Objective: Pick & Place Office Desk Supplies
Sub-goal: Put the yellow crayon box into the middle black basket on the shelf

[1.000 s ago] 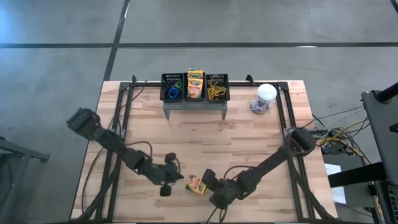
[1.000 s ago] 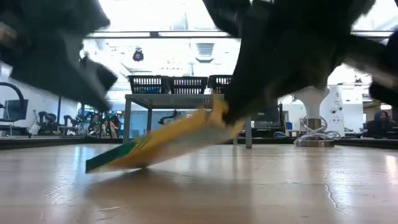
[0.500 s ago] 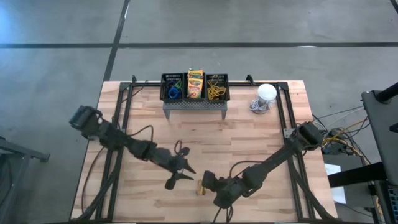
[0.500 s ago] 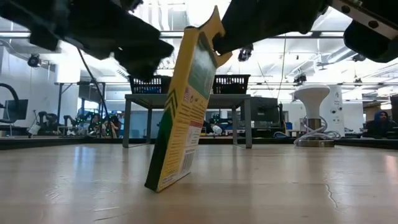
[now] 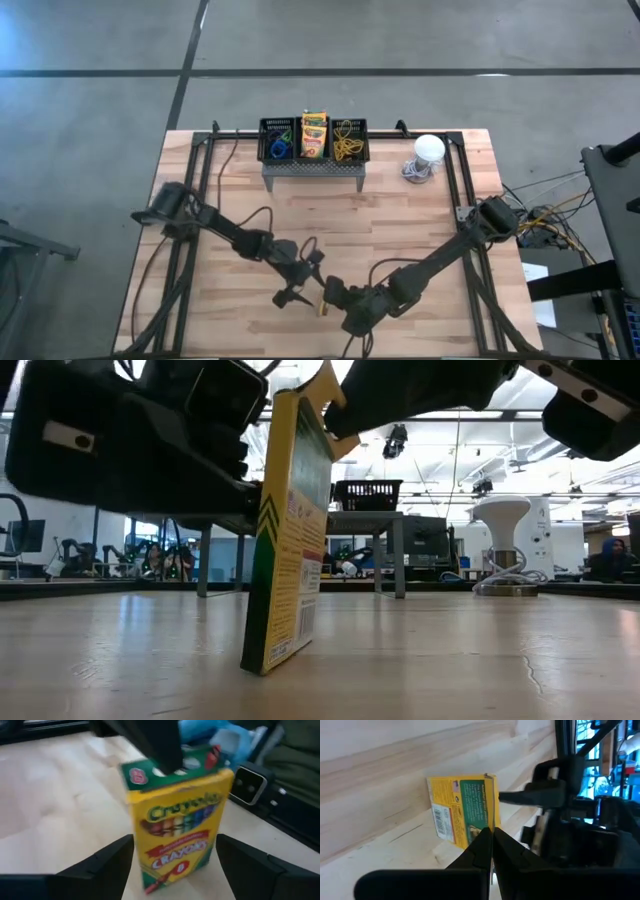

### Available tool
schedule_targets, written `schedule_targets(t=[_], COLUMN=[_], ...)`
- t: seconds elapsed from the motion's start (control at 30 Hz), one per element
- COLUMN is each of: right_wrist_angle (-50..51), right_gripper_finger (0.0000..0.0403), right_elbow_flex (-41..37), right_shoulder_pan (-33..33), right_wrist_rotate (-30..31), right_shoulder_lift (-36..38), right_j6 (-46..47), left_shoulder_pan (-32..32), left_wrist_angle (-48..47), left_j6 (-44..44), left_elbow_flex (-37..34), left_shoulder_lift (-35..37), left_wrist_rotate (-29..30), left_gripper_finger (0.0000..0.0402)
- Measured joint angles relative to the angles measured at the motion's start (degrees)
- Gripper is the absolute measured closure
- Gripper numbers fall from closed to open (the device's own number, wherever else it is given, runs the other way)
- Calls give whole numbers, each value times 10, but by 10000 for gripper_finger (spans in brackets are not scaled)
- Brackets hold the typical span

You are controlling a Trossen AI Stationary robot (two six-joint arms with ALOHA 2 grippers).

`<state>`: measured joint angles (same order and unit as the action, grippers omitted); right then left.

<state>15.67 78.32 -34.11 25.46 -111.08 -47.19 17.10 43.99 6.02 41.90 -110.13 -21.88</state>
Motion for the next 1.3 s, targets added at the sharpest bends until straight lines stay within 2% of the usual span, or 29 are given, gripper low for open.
schedule_targets(t=[0.23, 0.33, 0.43, 0.67, 0.83, 1.03, 1.17, 1.3], right_wrist_angle=[-16, -18, -22, -26, -26, -27, -24, -19], right_gripper_finger=[394, 394, 394, 394, 394, 389, 355, 306], right_elbow_flex=[0, 0, -1, -3, -7, -11, -9, 0], right_shoulder_pan=[0, 0, 0, 2, 10, 14, 14, 6], right_wrist_rotate=[-3, -6, -6, -7, -46, -49, -49, -29], right_shoulder_lift=[0, 0, 0, 0, 0, 0, 0, 7], right_j6=[-8, -10, -10, 10, 26, 39, 32, 20], left_shoulder_pan=[0, 0, 0, 0, 1, 0, 1, 1], left_wrist_angle=[-3, -6, -6, -5, -5, -4, -10, -15], left_j6=[59, 79, 91, 92, 90, 90, 91, 84], left_elbow_flex=[44, 52, 60, 63, 63, 63, 63, 63], left_shoulder_lift=[-40, -43, -44, -45, -45, -45, -45, -44], left_wrist_rotate=[-75, -122, -144, -128, -102, -98, -100, -97], left_gripper_finger=[124, 134, 146, 192, 250, 329, 372, 375])
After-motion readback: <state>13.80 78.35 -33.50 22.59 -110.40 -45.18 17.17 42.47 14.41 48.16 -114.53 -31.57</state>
